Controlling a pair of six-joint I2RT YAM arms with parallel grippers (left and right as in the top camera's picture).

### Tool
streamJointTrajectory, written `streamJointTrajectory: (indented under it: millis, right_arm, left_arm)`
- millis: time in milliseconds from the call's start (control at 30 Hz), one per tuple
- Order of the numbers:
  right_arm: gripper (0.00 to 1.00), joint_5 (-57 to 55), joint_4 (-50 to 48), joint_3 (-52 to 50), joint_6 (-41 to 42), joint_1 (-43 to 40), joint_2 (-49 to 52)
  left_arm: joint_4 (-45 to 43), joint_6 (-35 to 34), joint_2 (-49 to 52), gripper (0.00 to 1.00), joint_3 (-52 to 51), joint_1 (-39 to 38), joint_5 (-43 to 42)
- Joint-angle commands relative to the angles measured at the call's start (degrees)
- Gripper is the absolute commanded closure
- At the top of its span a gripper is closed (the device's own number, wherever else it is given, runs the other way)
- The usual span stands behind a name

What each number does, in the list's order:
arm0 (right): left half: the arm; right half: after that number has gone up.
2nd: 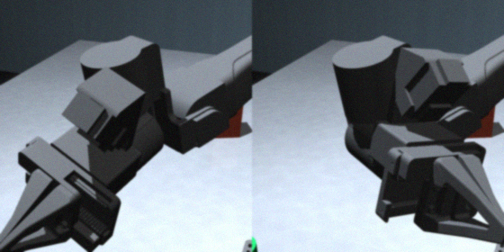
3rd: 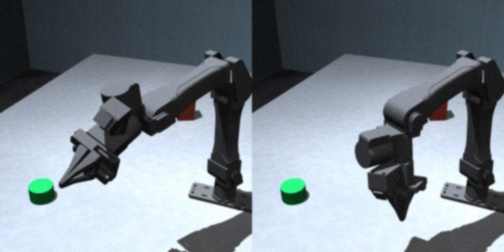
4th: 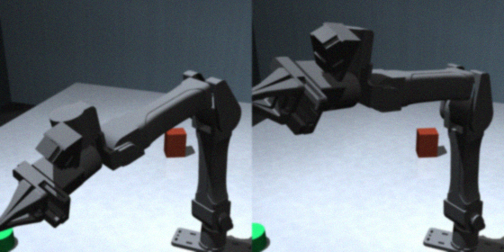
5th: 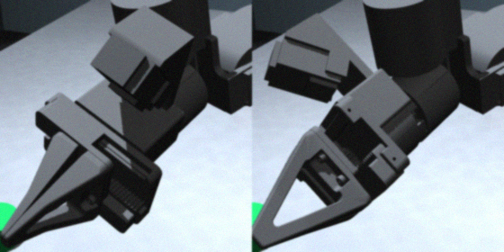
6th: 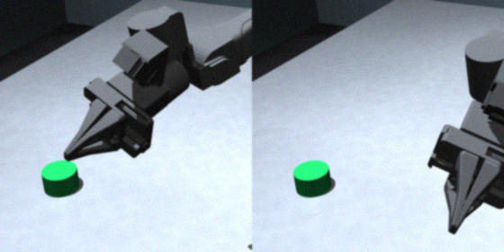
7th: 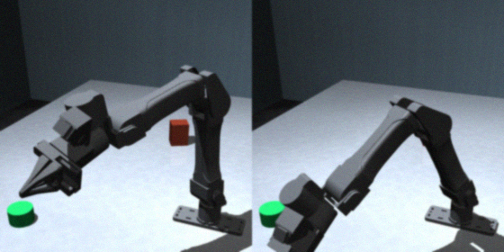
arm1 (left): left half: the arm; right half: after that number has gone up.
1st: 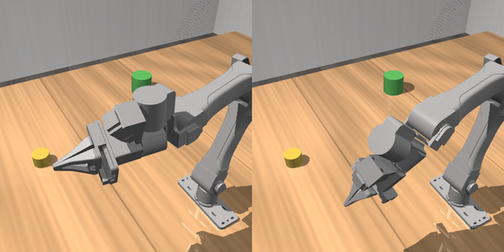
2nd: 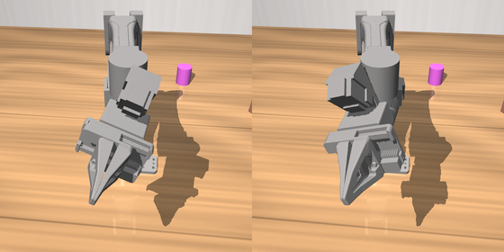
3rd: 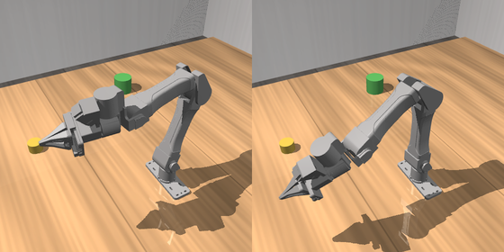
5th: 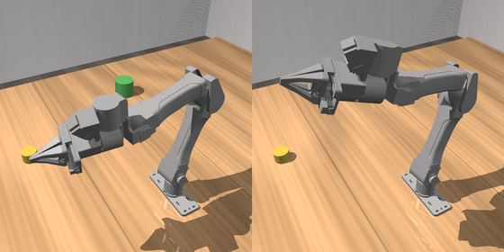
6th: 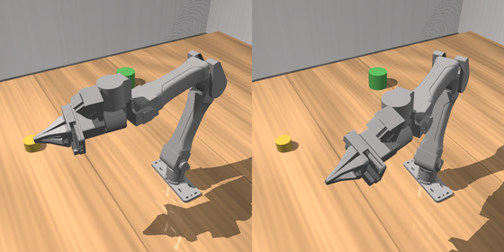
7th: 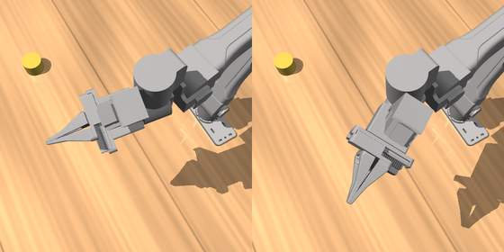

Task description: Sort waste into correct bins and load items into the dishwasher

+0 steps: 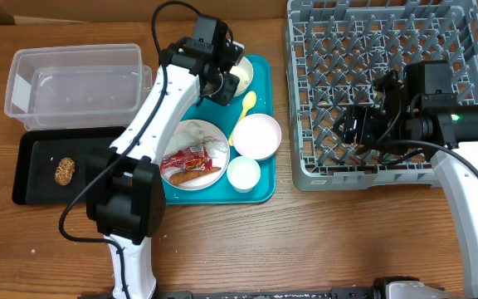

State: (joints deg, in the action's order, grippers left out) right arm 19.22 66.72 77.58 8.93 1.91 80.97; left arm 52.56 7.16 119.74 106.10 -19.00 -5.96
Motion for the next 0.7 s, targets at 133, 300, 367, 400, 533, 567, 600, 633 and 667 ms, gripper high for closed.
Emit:
streamJointTrajectory:
  millis: [133,300,367,400,533,567,600,633,667]
  right_arm:
    - [0.17,-0.24,-0.37,1.51,-0.39,-0.11,-0.37]
    - [0.17,-0.24,-0.37,1.51,-0.37,-0.11,-0.37]
    - [0.17,-0.24,-0.37,1.51,-0.39,-0.11,-0.37]
    - [0.17,-0.24,-0.39,1.51,-0.39,-0.11,-0.37]
    - [0.17,-0.26,-0.46,1.51,-0.39,-0.11,-0.37]
    - [0.17,-0.24,-0.46,1.51,-0.39,-0.11,-0.35]
    - [0.17,-0.26,-0.52,1.51,-0.39,-0.11,-0.37]
    - [0.17,-0.24,-0.59,1.51,-0.39,-0.11,-0.37]
    - [0.17,-0.24,-0.63,1.51,-0.39,-0.11,-0.37]
  left_arm:
    - [1.6,2.1,-1.36,0.57,0.57,0.22,-6.12]
    - [3.1,2.34,-1.36,0.5,0.57,0.2,-7.23]
    - [4.04,3.72,-1.36,0.48,0.57,0.17,-9.11]
    - [4.57,4.57,-1.36,0.47,0.57,0.15,-10.05]
    - [5.7,5.11,-1.33,0.41,0.39,0.15,-10.62]
    - [5.7,5.14,-1.33,0.39,0.22,0.15,-10.62]
    - [5.68,5.18,-1.29,0.37,-0.33,0.15,-10.62]
    - [5.68,5.6,-1.18,0.37,-0.66,0.15,-10.6]
    - [5.7,6.21,-0.96,0.37,-1.09,0.15,-10.6]
